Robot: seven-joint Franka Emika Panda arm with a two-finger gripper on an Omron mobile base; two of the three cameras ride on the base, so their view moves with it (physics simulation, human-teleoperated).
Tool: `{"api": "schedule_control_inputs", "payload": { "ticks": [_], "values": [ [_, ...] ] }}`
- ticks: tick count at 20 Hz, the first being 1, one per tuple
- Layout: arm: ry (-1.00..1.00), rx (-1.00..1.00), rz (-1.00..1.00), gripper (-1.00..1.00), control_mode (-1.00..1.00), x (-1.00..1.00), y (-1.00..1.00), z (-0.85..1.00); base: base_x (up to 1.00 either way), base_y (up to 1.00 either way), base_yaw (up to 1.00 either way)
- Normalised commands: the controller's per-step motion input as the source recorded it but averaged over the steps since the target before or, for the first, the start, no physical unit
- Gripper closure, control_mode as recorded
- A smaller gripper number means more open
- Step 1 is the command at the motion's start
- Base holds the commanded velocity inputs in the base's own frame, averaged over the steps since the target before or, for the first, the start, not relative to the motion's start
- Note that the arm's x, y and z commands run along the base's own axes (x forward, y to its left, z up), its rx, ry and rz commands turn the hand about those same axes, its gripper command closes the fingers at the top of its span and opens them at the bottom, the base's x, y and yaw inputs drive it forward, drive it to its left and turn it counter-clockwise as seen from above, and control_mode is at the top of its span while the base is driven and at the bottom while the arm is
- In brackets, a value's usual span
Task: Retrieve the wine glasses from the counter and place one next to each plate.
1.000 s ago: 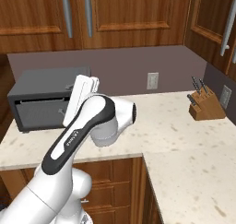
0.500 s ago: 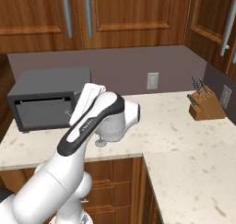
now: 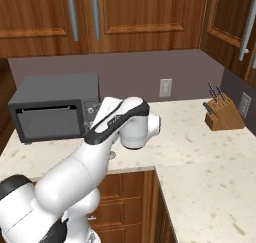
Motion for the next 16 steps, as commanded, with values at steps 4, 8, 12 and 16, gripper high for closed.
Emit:
{"api": "schedule_control_inputs", "payload": {
  "ticks": [4, 8, 12, 16],
  "values": [
    [0.07, 0.06, 0.05, -1.0, -1.0, 0.13, -0.59, -0.36, 0.0, 0.0, 0.0],
    [0.08, 0.0, 0.0, -1.0, -1.0, 0.22, -0.27, -0.44, 0.0, 0.0, 0.0],
    [0.05, 0.0, 0.0, -1.0, -1.0, 0.17, -0.09, -0.49, 0.0, 0.0, 0.0],
    [0.01, 0.0, 0.0, -1.0, -1.0, 0.17, -0.06, -0.51, 0.0, 0.0, 0.0]
  ]
}}
